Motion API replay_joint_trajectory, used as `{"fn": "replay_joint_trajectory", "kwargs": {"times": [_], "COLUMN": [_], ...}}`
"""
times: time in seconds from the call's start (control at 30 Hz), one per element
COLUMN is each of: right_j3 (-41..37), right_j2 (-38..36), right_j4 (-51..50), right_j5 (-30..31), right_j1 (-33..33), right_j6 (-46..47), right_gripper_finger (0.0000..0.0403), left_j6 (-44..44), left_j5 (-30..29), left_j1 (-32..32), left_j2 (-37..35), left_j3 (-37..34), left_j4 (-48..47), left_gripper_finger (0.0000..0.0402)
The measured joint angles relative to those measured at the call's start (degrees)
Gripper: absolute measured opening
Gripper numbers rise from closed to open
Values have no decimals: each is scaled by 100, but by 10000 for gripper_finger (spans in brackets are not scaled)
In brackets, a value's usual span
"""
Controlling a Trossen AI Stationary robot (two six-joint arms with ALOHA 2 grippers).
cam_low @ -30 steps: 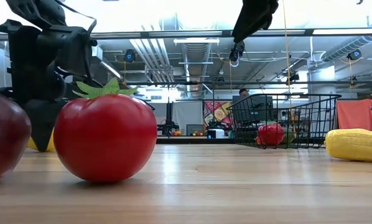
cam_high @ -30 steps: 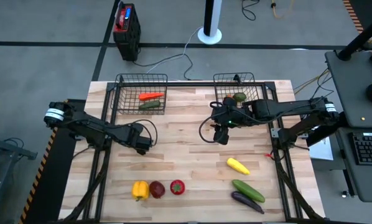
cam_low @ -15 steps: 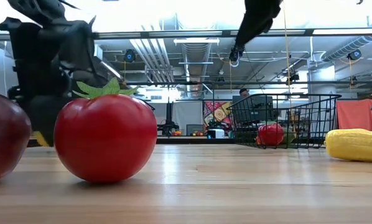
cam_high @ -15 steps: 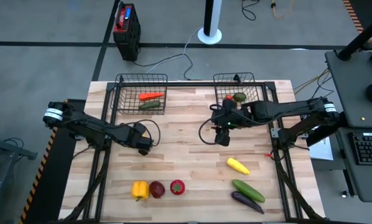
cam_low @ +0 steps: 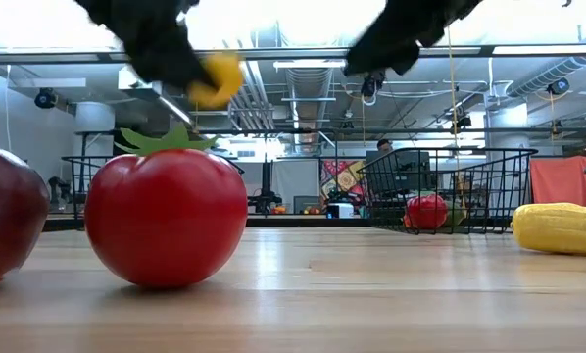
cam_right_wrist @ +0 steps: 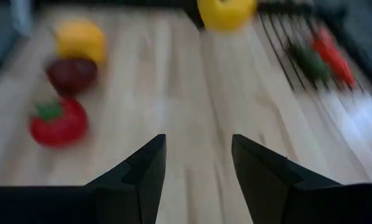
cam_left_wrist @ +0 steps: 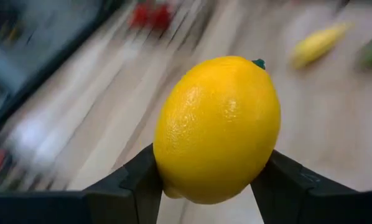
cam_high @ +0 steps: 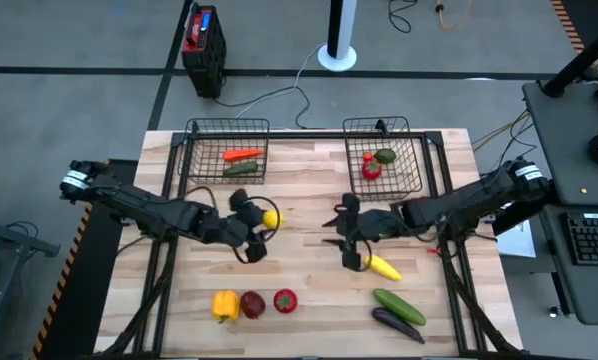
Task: Sort produce into baskets
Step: Put the yellow lemon into the right black wire basket
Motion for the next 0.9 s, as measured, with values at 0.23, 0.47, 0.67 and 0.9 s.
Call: {"fn": "replay_joint_trajectory", "kwargs": {"times": [0.23, 0.47, 0.67, 0.9], "right_j3": [-697, -850, -853, -690], "right_j2": [79, 201, 201, 234], "right_j4": [2943, 4227, 4395, 4475], "right_j5": [41, 210, 341, 407], "right_j1": [504, 677, 678, 664], "right_j6": [-1106, -2113, -2407, -2594], "right_gripper_finger": [176, 176, 176, 223], "left_j6": [1444, 1963, 2029, 2105], "left_j5": [724, 1448, 1681, 1846], "left_j1": [-10, -8, -8, 5], "left_j2": [113, 444, 660, 648], "left_j3": [-9, -181, -488, -846], "left_j4": [1831, 3230, 4367, 5225], "left_gripper_finger": [187, 188, 189, 189]}}
